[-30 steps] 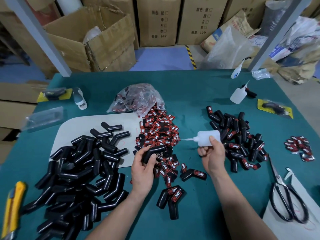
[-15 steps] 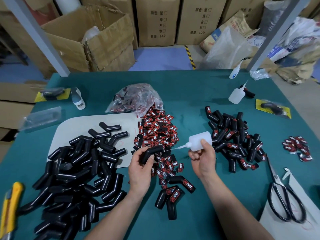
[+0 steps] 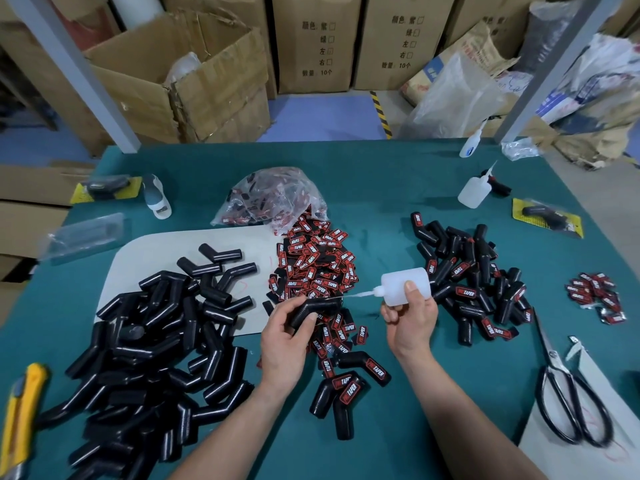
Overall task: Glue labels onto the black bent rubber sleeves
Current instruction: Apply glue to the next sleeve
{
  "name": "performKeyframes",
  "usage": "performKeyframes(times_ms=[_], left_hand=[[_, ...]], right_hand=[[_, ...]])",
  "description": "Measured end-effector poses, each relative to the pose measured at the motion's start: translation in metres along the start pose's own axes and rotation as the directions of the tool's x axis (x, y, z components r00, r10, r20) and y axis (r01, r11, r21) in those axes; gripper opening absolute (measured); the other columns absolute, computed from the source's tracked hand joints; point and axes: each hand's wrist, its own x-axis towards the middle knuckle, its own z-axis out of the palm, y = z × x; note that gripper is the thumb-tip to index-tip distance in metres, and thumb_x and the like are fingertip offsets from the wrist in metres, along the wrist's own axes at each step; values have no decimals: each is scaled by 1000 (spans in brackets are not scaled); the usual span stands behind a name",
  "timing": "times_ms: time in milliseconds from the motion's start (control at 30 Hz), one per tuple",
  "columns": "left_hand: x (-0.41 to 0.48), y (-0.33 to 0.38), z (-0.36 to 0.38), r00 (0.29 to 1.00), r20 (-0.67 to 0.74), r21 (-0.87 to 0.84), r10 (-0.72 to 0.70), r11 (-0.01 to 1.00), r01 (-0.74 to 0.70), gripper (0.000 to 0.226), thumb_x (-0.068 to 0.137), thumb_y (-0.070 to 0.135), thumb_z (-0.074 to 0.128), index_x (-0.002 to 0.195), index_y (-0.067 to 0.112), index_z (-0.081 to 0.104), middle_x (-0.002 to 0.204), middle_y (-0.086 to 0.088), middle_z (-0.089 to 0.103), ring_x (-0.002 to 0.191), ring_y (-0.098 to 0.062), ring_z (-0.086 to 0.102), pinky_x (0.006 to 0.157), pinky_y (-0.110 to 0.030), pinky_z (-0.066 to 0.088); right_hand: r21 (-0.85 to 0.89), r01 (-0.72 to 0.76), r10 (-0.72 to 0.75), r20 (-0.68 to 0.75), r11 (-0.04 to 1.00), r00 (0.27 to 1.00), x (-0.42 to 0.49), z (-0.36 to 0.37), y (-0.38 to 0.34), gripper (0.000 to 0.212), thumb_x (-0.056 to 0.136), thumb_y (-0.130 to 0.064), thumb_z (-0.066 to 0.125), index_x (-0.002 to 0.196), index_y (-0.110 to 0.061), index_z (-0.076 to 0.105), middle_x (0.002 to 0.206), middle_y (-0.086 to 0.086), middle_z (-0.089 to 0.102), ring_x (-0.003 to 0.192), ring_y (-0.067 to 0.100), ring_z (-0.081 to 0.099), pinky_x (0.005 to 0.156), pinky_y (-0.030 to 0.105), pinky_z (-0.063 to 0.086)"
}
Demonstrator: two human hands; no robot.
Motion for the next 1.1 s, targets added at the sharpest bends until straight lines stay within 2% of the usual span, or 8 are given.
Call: performKeyframes(times_ms=[167,267,400,533,600,733,833,1100], left_hand=[[0,-1,1,1000,5,23,24,999,-24,42,91,9,77,110,46,72,117,12,72,115,-11,67,106,-38,53],[0,0,1,1000,9,23,25,999,-26,50,91,8,77,109,54,71,116,14,72,114,-10,67,104,-34,54],[-1,1,1,999,4,22,40,999,-40,50,90,7,77,110,53,71,116,13,72,114,-11,67,104,-36,53],[-1,2,2,1000,-13,3,27,1000,-27,53,88,3,78,107,53,73,116,11,73,114,-13,67,106,-40,52],[-1,2,2,1000,-12,0,24,1000,-24,52,88,3,78,107,52,73,116,12,73,114,-13,67,107,-41,52],[-1,2,2,999,-17,1,33,999,-33,47,87,2,79,106,45,74,116,13,72,115,-12,67,108,-41,51],[-1,3,3,1000,-17,4,26,1000,-26,43,87,1,78,109,38,73,116,14,71,115,-11,66,107,-41,52],[-2,5,3,999,-17,8,27,1000,-27,40,86,-2,78,109,31,73,115,11,71,115,-14,66,108,-44,51]], right_hand=[[-169,133,-141,-36,977,989,-4,-7,3,21,85,-39,62,72,-22,64,46,1,49,31,17,39,39,21,35],[-282,217,-231,-16,935,973,-9,-7,1,17,86,-40,62,76,-26,65,49,0,55,32,15,42,37,20,36],[-374,310,-323,30,874,946,-16,-5,-1,12,86,-41,62,79,-33,66,50,0,59,31,12,47,34,18,37],[-447,306,-343,-1,840,939,-16,-4,-2,14,82,-46,62,77,-35,66,48,-1,57,33,13,49,34,23,39],[-470,298,-340,-7,831,940,-14,-6,-1,18,81,-51,64,75,-34,65,50,0,56,38,21,50,37,32,43],[-514,274,-324,-8,813,946,-13,-9,1,31,79,-65,66,76,-34,64,58,15,56,49,32,55,43,52,46],[-523,268,-322,-12,809,947,-13,-9,0,38,77,-74,64,78,-36,65,62,18,58,53,36,57,45,55,47],[-550,250,-318,-28,796,948,-13,-10,2,42,76,-76,63,78,-35,64,63,20,59,56,38,59,48,59,47]])
